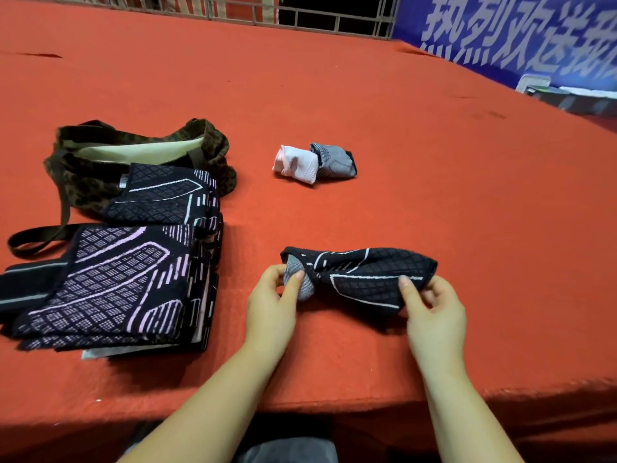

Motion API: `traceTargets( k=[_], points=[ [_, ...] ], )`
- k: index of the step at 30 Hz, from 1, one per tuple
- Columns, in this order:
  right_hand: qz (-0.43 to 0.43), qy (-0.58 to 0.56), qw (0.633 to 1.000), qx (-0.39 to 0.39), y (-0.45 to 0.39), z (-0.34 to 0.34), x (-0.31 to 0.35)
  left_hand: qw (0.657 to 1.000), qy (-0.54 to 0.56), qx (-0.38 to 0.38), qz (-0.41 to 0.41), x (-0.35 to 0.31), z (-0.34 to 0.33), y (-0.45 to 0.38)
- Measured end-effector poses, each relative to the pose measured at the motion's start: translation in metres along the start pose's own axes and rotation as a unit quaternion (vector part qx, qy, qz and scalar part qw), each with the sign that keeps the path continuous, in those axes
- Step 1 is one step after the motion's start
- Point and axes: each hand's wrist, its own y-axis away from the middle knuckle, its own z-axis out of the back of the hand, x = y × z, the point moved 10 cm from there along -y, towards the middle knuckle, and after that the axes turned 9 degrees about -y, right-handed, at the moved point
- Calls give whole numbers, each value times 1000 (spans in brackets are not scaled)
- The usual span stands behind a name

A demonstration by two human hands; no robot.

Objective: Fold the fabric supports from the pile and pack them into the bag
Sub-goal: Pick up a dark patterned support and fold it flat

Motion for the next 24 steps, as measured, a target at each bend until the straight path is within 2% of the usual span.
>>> traceTargets(
  k=[3, 5, 7, 8, 10, 11, 13, 15, 16, 19, 24],
  points=[
    [-23, -6, 999, -31, -6, 14, -3, 997, 73, 2, 10, -3, 10, 7],
    [-45, 50, 998, -10, -5, 8, -13, 997, 57, 2, 43, 9, 13, 8],
    [-74, 112, 991, 28, 1, -3, -29, 997, -15, 15, 73, 21, 11, 9],
    [-91, 135, 986, 41, 4, -7, -35, 996, -70, 11, 59, 21, 12, 9],
    [-102, 164, 980, 43, 10, -9, -41, 983, -176, -45, -37, 3, 21, 10],
    [-76, 188, 979, 34, 11, -8, -36, 968, -219, -73, -97, -11, 24, 15],
    [29, 250, 967, 28, 17, -13, -12, 935, -292, -88, -181, -30, 19, 23],
    [138, 284, 945, 83, 29, -34, 7, 912, -352, -80, -195, -31, 12, 26],
    [165, 297, 933, 122, 37, -47, 8, 905, -375, -70, -186, -28, 8, 25],
    [153, 313, 914, 210, 55, -71, -10, 894, -420, -35, -155, -19, 1, 22],
    [93, 311, 907, 270, 62, -77, -27, 866, -463, -20, -190, -28, -7, 22]
  ],
)
